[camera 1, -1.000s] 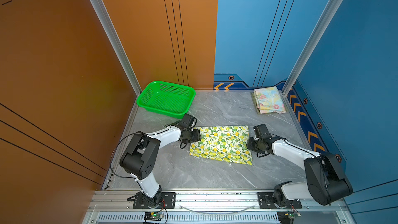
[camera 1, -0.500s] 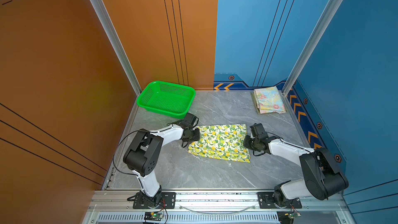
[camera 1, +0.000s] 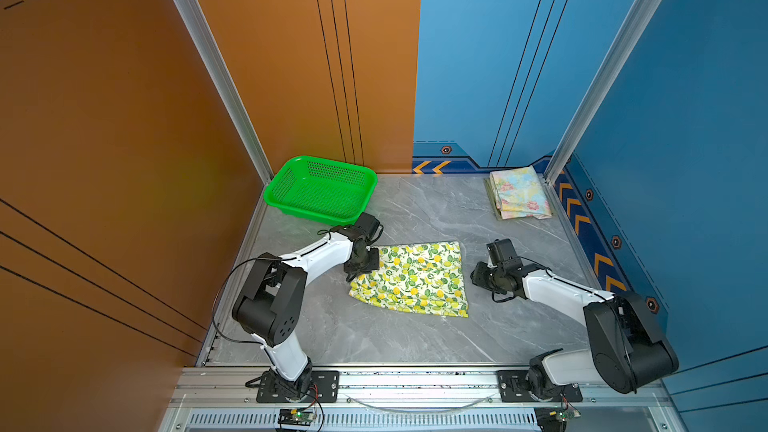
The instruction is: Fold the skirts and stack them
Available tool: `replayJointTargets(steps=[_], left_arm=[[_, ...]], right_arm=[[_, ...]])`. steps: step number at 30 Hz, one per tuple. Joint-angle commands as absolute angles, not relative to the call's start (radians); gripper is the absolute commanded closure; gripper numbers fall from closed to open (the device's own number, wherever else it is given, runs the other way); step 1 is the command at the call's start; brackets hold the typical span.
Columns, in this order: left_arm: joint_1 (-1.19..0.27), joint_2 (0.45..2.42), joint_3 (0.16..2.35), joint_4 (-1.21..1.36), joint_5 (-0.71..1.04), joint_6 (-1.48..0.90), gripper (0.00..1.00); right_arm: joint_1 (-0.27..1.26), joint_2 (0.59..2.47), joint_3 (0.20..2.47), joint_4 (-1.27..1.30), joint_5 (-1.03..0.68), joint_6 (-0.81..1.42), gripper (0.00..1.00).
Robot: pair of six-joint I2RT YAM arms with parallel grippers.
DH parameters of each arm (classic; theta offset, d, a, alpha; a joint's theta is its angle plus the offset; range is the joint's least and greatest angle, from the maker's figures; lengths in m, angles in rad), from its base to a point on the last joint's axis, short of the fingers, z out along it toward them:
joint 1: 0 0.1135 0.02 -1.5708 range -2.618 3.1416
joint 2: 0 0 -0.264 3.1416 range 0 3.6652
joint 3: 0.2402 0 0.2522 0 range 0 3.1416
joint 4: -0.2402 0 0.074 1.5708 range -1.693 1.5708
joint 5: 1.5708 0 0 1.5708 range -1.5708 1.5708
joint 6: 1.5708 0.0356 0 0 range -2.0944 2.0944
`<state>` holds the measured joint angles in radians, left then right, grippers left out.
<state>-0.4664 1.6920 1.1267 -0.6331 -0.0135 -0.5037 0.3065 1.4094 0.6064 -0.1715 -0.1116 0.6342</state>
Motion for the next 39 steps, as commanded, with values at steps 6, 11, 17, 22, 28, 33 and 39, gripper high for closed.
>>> replayJointTargets(steps=[6,11,17,22,28,33,39], left_arm=[[-0.566,1.673,1.286,-0.845,-0.257,-0.443,1.0],[-0.64,1.725,1.388,-0.916,-0.372,-0.431,1.0],[-0.708,1.794,1.48,-0.961,-0.433,-0.426,1.0],[-0.777,1.841,1.557,-0.987,-0.437,-0.435,1.0],[-0.864,1.891,1.645,-0.994,-0.394,-0.468,1.0],[-0.926,1.975,1.725,-0.993,-0.342,-0.489,1.0],[-0.956,2.059,1.793,-0.989,-0.271,-0.517,1.0]], right_arm=[[0.337,1.448,0.576,-0.047,-0.229,0.737,0.54],[0.382,1.466,0.544,0.058,-0.242,0.821,0.53],[0.426,1.533,0.519,0.156,-0.244,0.879,0.62],[0.469,1.571,0.517,0.202,-0.211,0.905,0.78],[0.525,1.607,0.528,0.246,-0.16,0.944,0.89],[0.57,1.648,0.534,0.31,-0.13,0.989,0.92],[0.574,1.643,0.492,0.369,-0.117,1.022,0.9]])
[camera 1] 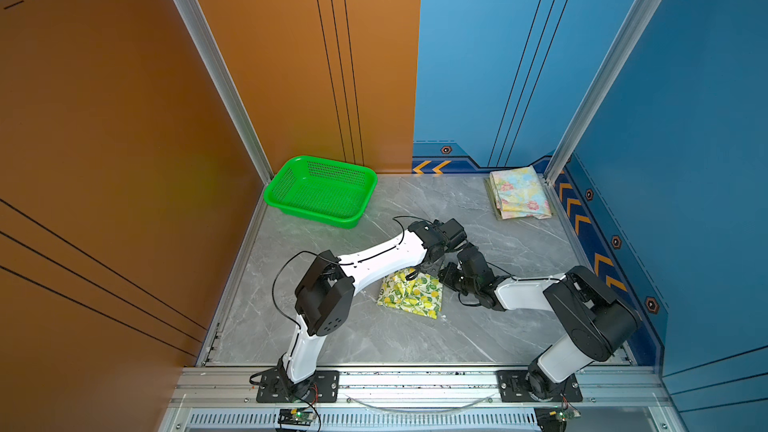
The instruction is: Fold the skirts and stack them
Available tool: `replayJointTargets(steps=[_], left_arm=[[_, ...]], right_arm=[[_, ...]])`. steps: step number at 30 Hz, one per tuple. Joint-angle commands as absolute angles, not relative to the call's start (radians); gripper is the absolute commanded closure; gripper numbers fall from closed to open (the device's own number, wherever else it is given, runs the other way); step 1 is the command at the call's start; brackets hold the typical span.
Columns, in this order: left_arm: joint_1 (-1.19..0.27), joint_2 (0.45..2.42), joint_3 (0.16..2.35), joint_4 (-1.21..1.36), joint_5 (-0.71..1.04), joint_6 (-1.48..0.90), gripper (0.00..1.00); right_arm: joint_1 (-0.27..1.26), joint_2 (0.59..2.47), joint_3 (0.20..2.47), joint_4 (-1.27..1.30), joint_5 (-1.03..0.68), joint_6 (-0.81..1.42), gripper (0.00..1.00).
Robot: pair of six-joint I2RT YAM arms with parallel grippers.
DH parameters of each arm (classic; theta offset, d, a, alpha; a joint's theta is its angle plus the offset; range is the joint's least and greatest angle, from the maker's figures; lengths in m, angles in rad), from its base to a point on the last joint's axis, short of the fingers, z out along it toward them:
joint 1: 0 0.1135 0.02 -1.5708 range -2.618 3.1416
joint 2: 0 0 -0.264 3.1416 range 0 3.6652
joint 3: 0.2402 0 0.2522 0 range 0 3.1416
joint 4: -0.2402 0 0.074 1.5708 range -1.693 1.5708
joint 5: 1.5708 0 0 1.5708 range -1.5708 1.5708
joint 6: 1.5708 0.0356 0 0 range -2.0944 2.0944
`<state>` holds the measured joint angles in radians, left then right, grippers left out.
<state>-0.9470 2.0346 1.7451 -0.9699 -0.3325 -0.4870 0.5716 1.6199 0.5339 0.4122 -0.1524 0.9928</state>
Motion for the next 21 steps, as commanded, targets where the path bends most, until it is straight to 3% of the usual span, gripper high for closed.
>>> replayJointTargets(steps=[1,3,7,9,12,17,21], left_arm=[[-0.961,2.072,1.807,-0.988,-0.259,-0.52,1.0],[-0.968,2.096,1.833,-0.987,-0.245,-0.524,0.97],[-0.956,2.101,1.85,-0.952,-0.168,-0.547,0.57],[-0.948,2.077,1.844,-0.915,-0.137,-0.556,0.42],[-0.919,2.033,1.832,-0.851,-0.063,-0.57,0.29],[-0.872,1.908,1.735,-0.735,0.014,-0.598,0.24],[-0.814,1.801,1.624,-0.715,0.011,-0.592,0.23]], right_arm=[[0.571,1.636,0.484,0.373,-0.117,1.024,0.86],[0.562,1.62,0.462,0.386,-0.116,1.029,0.79],[0.539,1.576,0.427,0.387,-0.128,1.027,0.6],[0.527,1.549,0.409,0.38,-0.131,1.018,0.56],[0.505,1.516,0.395,0.36,-0.136,1.003,0.52],[0.483,1.471,0.388,0.332,-0.15,0.974,0.49],[0.477,1.434,0.394,0.309,-0.152,0.947,0.4]])
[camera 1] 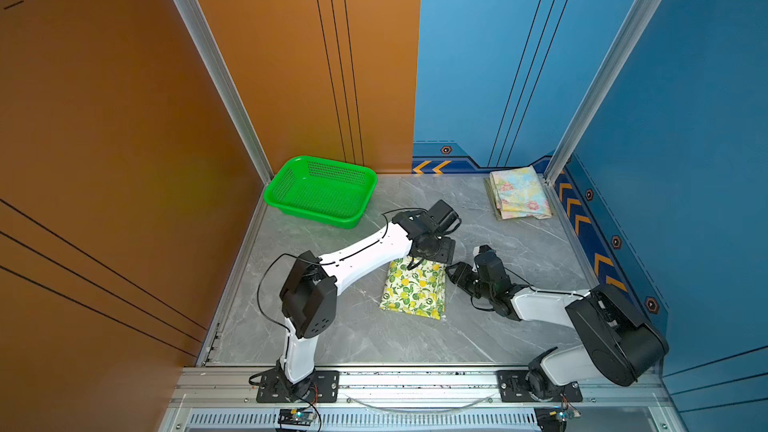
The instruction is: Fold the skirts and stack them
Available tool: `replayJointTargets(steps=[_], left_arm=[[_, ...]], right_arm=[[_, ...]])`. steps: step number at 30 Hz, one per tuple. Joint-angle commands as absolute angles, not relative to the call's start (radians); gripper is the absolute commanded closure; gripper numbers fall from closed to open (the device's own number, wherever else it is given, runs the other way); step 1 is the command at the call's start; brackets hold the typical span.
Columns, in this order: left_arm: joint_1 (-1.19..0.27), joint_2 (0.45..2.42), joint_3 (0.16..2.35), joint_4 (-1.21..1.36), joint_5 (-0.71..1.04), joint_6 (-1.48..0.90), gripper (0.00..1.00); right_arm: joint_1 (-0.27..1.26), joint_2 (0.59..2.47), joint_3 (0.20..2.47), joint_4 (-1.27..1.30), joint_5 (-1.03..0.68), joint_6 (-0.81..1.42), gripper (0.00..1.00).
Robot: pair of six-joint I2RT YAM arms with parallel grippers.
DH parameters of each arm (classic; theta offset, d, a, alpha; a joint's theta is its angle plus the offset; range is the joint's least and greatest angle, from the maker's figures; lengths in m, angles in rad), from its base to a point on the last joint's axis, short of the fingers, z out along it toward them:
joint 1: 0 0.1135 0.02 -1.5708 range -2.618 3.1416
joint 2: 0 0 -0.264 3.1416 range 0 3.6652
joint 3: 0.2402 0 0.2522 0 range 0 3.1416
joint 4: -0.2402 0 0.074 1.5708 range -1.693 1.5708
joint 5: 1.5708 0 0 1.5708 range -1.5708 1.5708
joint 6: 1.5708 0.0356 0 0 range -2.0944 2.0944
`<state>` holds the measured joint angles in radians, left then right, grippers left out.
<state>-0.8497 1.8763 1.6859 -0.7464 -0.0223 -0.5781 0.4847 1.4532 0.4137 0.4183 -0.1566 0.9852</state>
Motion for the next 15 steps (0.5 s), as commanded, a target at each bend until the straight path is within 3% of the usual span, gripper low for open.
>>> replayJointTargets(steps=[1,8,15], left_arm=[[-0.796,1.78,1.594,-0.709,0.017,-0.593,0.23],[-0.668,1.651,1.357,-0.64,0.054,-0.575,0.23],[-0.652,1.691,1.255,-0.59,0.021,-0.531,0.26]], right_arm=[[0.476,1.425,0.396,0.308,-0.154,0.943,0.38],[0.496,1.406,0.445,0.244,-0.173,0.901,0.24],[0.568,1.468,0.493,0.225,-0.175,0.905,0.21]])
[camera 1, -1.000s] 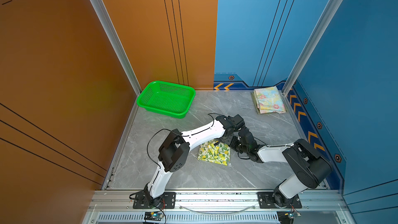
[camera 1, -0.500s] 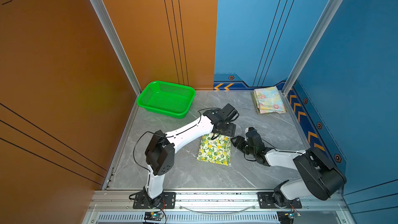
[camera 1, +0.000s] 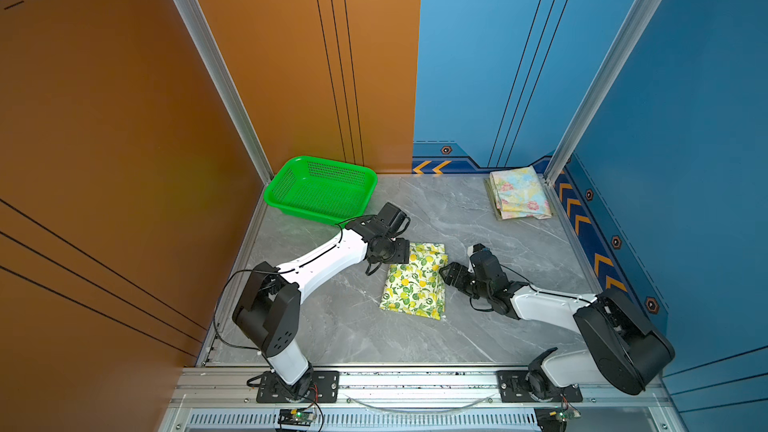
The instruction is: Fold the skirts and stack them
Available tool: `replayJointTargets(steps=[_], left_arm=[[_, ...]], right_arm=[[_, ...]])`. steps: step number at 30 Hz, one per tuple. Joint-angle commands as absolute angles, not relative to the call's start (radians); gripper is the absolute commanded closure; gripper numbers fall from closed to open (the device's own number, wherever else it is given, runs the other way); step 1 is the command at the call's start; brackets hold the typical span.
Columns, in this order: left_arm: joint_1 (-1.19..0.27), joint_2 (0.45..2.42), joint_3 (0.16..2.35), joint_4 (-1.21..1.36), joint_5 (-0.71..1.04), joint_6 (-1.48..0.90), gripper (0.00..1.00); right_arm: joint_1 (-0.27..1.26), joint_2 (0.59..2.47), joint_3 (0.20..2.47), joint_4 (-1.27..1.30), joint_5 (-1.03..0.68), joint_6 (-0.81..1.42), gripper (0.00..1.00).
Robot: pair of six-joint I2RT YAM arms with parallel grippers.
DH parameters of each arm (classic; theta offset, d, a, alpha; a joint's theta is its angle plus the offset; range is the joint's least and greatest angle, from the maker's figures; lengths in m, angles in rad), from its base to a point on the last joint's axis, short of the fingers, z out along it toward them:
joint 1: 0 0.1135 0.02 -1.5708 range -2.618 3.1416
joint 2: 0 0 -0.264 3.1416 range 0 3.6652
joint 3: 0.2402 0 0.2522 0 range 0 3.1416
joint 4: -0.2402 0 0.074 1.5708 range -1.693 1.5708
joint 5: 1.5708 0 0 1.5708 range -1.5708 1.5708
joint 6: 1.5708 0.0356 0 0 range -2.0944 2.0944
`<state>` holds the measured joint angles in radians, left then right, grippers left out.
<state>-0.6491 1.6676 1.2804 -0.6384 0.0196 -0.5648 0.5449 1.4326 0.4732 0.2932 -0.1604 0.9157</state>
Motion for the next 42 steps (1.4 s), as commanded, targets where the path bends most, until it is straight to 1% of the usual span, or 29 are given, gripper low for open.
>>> replayJointTargets(steps=[1,5,11,18,24,29,32,36,38,40,42], left_arm=[[-0.651,1.705,1.248,-0.578,0.02,-0.529,0.26],[-0.654,1.779,1.248,-0.557,0.006,-0.513,0.27],[-0.659,1.864,1.256,-0.545,-0.023,-0.498,0.29],[-0.669,1.904,1.259,-0.544,-0.045,-0.489,0.29],[-0.669,1.925,1.261,-0.543,-0.058,-0.494,0.31],[-0.667,1.964,1.268,-0.544,-0.053,-0.497,0.33],[-0.668,1.983,1.267,-0.537,-0.039,-0.499,0.33],[-0.667,1.994,1.269,-0.529,-0.025,-0.498,0.34],[-0.667,2.0,1.269,-0.529,-0.022,-0.496,0.35],[-0.666,2.001,1.268,-0.529,-0.019,-0.495,0.34],[-0.661,1.996,1.266,-0.528,-0.016,-0.494,0.34]], right_arm=[[0.577,1.476,0.497,0.225,-0.173,0.907,0.2],[0.613,1.515,0.516,0.217,-0.171,0.916,0.19],[0.618,1.529,0.524,0.206,-0.175,0.919,0.17],[0.616,1.557,0.563,0.141,-0.188,0.888,0.15],[0.631,1.62,0.585,0.112,-0.187,0.897,0.17],[0.644,1.685,0.595,0.136,-0.205,0.93,0.22],[0.649,1.72,0.581,0.203,-0.224,0.974,0.29],[0.65,1.759,0.57,0.295,-0.241,1.02,0.45],[0.649,1.775,0.574,0.336,-0.247,1.033,0.57],[0.648,1.778,0.585,0.348,-0.25,1.031,0.68],[0.646,1.768,0.598,0.354,-0.248,1.023,0.81]])
